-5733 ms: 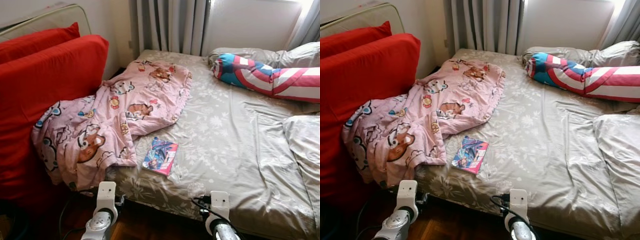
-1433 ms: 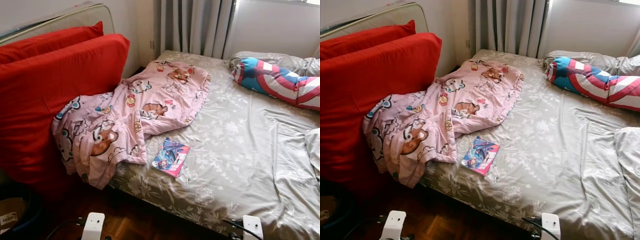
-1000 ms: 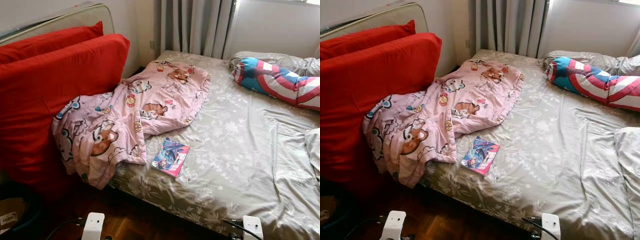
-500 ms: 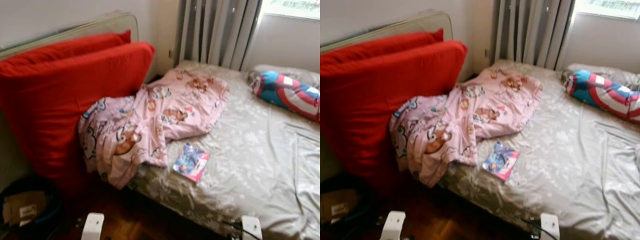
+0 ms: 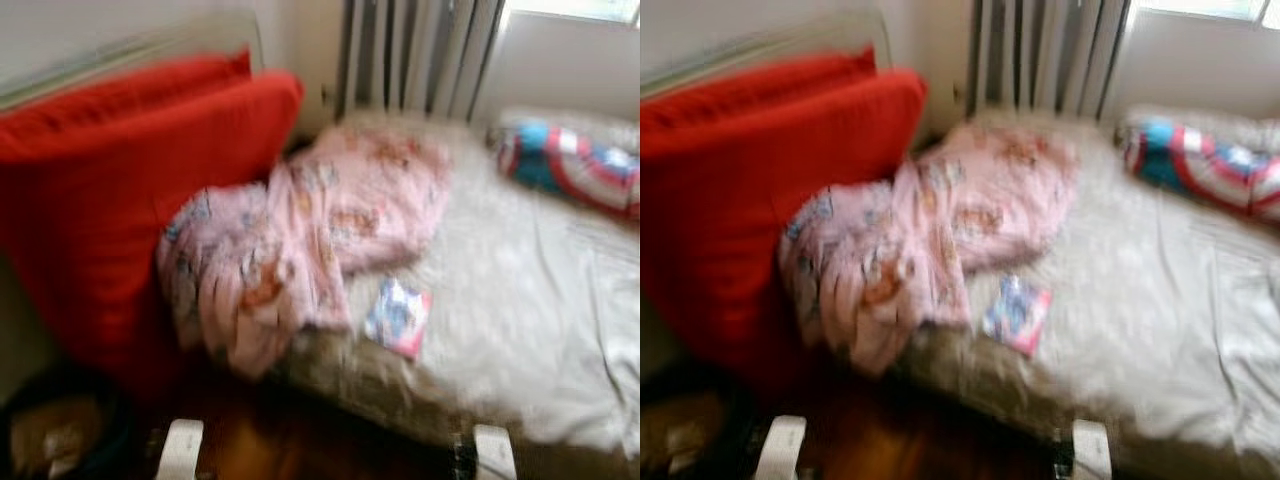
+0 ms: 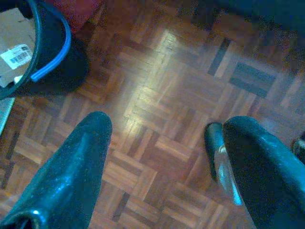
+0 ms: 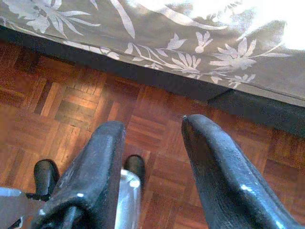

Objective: Clean up the room

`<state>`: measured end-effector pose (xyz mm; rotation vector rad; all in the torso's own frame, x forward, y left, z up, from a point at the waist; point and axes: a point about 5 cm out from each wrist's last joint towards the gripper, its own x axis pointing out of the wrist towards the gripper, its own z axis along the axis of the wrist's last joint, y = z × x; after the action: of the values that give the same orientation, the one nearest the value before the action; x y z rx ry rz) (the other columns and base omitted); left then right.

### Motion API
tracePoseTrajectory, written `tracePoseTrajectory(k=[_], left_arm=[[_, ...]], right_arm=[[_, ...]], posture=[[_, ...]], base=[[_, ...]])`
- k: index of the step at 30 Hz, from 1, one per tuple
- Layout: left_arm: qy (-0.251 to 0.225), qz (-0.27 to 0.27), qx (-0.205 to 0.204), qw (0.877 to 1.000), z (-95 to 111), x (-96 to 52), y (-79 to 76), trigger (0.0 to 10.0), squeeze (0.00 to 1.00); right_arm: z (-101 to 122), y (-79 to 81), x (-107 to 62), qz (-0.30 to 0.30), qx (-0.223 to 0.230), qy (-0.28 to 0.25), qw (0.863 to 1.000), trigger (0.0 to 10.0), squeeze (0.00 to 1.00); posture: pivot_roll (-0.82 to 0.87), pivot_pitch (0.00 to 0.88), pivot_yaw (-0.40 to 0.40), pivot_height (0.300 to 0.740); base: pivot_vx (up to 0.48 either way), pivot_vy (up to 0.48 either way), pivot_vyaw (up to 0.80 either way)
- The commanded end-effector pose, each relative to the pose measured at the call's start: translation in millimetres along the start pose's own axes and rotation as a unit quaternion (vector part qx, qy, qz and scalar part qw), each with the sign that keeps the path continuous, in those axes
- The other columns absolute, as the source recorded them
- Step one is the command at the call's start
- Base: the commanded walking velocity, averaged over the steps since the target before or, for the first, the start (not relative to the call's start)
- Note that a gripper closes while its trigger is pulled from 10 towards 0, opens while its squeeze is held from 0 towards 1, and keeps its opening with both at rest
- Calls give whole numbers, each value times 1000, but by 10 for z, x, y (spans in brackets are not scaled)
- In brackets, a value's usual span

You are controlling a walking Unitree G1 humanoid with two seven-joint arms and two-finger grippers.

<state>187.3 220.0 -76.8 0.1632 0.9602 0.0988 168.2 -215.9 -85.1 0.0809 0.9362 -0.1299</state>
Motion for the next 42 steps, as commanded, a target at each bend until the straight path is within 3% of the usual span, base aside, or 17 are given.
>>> tracePoseTrajectory(k=[1,42], left_arm=[[5,-7,-8,1000,-47,-7,-41,10000,0],[1,-28,-30,999,-46,-9,-64,10000,0]], right_arm=[[-54,-51,-18,-7,-1,8,1000,10000,0],[-34,-37,-16,6,-7,0,1000,10000,0]], posture=[[-87,0,-24,740],[-88,0,-25,740]], base=[[0,0,0],[0,0,37]])
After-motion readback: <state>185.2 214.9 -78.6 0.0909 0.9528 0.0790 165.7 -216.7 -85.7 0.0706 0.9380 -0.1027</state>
